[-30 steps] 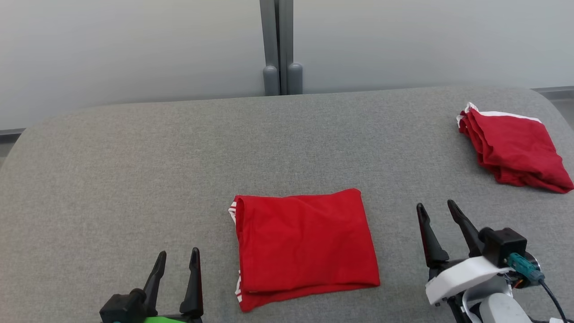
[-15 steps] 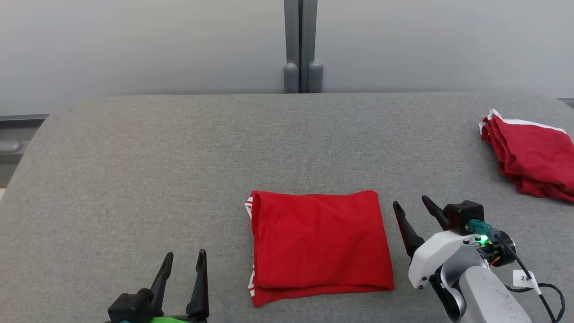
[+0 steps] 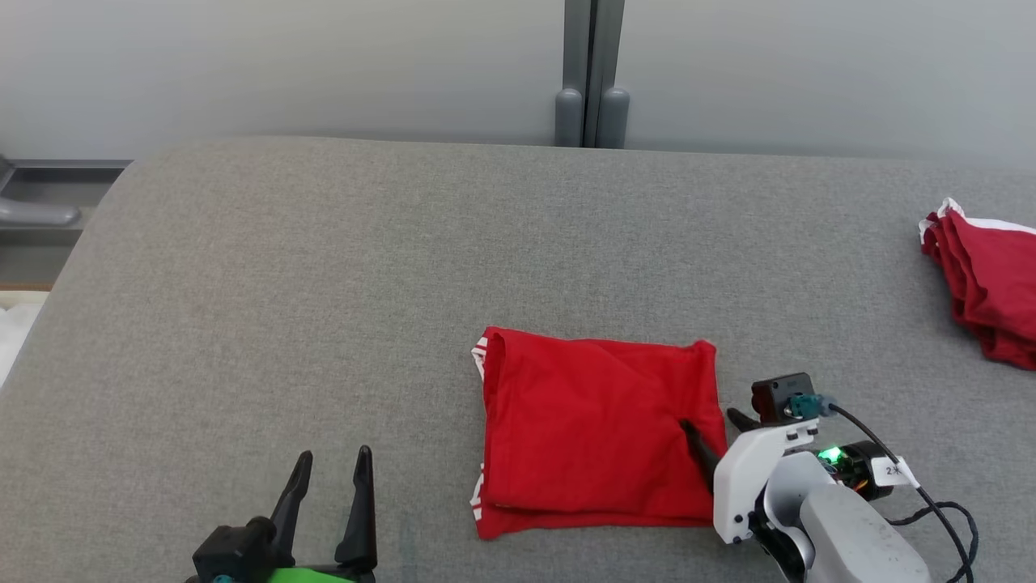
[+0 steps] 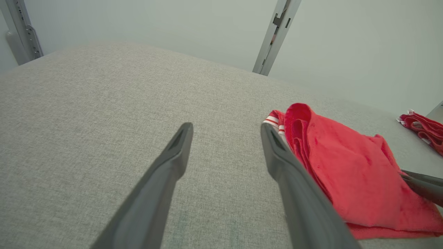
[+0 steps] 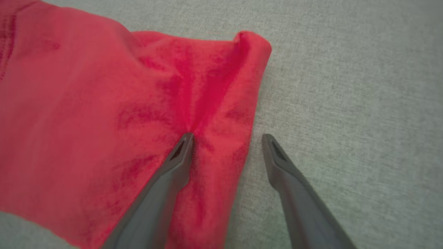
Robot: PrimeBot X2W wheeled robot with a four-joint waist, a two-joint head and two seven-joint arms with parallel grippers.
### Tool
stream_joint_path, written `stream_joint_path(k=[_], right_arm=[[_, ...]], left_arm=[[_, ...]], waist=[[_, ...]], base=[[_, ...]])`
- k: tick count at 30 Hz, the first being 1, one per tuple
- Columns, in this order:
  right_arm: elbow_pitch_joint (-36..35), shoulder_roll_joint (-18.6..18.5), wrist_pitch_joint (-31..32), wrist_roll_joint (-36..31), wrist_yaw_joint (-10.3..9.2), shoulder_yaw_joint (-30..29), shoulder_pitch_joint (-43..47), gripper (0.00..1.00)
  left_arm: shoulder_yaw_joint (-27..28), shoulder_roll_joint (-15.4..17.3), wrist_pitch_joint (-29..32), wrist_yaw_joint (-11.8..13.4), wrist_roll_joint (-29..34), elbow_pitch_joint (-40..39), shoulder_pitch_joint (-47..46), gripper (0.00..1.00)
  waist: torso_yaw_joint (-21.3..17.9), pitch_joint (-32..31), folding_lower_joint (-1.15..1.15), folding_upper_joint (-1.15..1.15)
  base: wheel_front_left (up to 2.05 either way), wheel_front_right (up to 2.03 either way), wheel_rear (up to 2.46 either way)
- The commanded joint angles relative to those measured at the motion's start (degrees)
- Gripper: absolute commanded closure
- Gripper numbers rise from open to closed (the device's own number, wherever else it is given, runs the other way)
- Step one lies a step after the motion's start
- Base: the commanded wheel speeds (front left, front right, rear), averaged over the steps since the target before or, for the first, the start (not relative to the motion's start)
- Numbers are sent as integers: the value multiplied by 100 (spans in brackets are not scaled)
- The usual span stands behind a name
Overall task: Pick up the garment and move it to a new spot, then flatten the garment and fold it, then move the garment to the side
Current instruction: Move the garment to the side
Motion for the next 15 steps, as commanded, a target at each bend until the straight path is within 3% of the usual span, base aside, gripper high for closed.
stream_joint_path(k=[1, 3, 4, 8, 15], right_arm=[[100, -22, 113, 64, -4, 70, -75, 0], [205, -21, 232, 123, -4, 188, -159, 4], [252, -18, 268, 154, -3, 253, -208, 47], [332, -21, 232, 226, -4, 416, -397, 100], [414, -41, -105, 6, -6, 243, -812, 100]], left_arm=[[11, 6, -17, -12, -11, -31, -125, 0], [12, 6, -17, -7, -21, -42, -127, 0], [7, 6, -17, -6, -24, -44, -137, 0], [-36, 6, -17, -5, -40, -59, -208, 0], [-72, 7, -17, 5, 16, -126, -345, 0]], waist=[[2, 44, 0, 0], [-18, 81, 0, 0], [-32, 106, 0, 0], [-92, 186, 0, 0], [-377, 329, 0, 0]], base=[[0, 0, 0], [0, 0, 0], [0, 0, 0], [0, 0, 0], [0, 0, 0]])
